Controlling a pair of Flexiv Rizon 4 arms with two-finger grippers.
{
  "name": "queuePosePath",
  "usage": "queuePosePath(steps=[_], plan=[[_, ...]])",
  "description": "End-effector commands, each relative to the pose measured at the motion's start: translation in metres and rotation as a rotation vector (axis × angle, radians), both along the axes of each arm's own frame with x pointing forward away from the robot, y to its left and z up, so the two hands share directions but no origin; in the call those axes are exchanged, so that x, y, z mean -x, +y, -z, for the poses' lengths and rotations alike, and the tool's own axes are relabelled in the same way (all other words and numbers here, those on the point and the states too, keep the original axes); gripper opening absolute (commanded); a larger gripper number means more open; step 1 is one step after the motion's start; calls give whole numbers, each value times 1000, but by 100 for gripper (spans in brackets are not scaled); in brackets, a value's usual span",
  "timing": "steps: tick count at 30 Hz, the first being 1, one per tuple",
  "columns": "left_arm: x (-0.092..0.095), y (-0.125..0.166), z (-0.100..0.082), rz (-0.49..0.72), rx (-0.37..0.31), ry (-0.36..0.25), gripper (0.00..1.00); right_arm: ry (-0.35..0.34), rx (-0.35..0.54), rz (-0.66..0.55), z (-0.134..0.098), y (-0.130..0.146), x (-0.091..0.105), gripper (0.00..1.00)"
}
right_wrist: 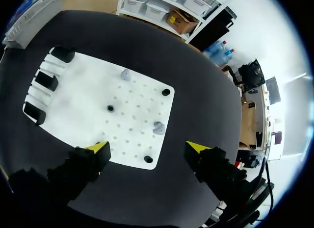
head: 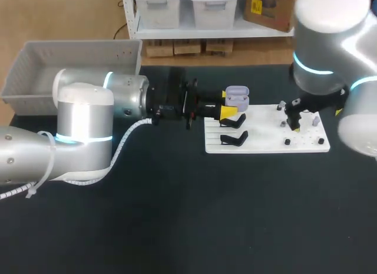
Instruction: Pick up each earbud case from the left stands, insert the matching earbuds, close the lid, and place the case in the box.
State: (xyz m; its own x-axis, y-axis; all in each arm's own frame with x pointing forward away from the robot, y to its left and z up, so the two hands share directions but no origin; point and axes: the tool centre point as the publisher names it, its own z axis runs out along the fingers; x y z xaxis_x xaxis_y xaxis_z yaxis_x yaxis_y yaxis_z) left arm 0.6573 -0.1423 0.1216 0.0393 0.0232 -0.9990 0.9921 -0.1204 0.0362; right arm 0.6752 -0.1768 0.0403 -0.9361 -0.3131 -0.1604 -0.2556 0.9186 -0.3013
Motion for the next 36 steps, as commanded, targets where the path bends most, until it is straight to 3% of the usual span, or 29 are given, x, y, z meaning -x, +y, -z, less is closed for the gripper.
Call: queuePosePath(steps=[1,3,26,36], plan=[[0,0,1,-1,2,-1,0,40,16,24,9,0,-10,71],[0,0,1,-1,2,-1,0,41,16,37,11,-4,-11,49],[0,0,1,-1,2,-1,0,53,-5,89,24,-17,-24,46],[0,0,1,-1,2,-1,0,52,-10,96,26,-18,-26,38]])
